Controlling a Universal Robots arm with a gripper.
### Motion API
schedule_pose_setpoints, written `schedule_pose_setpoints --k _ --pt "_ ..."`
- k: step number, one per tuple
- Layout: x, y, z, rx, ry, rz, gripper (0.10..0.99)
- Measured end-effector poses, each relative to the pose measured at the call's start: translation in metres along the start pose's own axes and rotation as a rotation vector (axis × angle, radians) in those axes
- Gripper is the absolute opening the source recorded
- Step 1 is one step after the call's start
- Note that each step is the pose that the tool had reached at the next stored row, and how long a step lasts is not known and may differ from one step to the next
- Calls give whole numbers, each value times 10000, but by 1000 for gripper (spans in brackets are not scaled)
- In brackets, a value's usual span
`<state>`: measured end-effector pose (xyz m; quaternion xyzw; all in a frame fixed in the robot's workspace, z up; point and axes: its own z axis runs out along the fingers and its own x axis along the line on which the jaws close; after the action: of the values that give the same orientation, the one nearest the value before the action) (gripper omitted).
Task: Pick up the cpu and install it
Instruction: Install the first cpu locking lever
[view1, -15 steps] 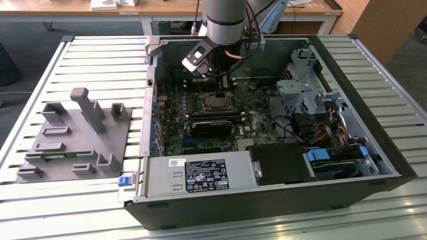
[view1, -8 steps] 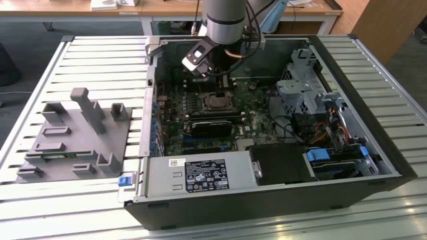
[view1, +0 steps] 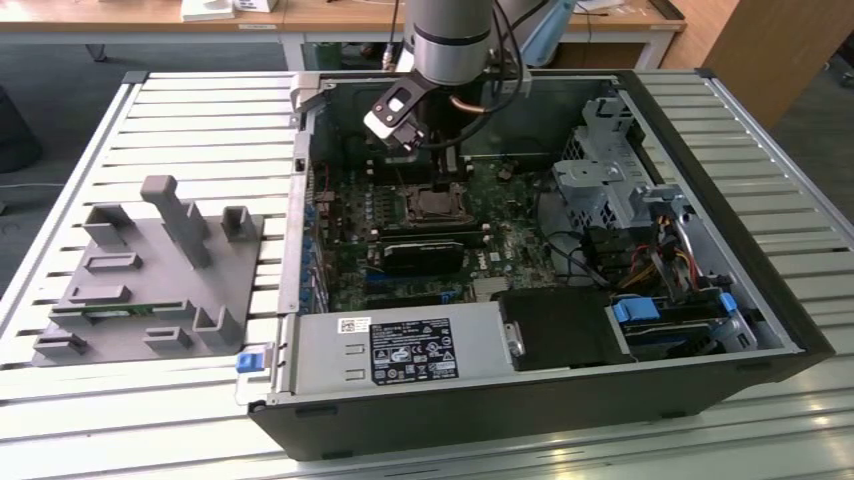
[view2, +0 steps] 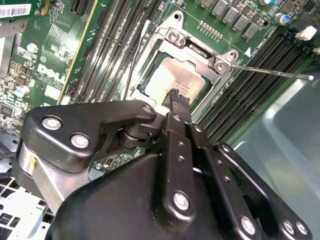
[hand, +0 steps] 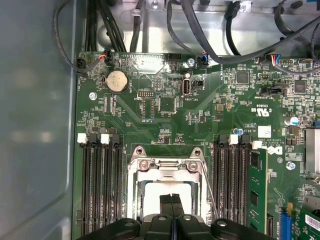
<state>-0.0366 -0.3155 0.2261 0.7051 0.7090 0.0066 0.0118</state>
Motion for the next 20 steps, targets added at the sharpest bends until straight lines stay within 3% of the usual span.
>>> schedule_pose_setpoints --k 20 --pt "-1 3 -97 0 0 1 106"
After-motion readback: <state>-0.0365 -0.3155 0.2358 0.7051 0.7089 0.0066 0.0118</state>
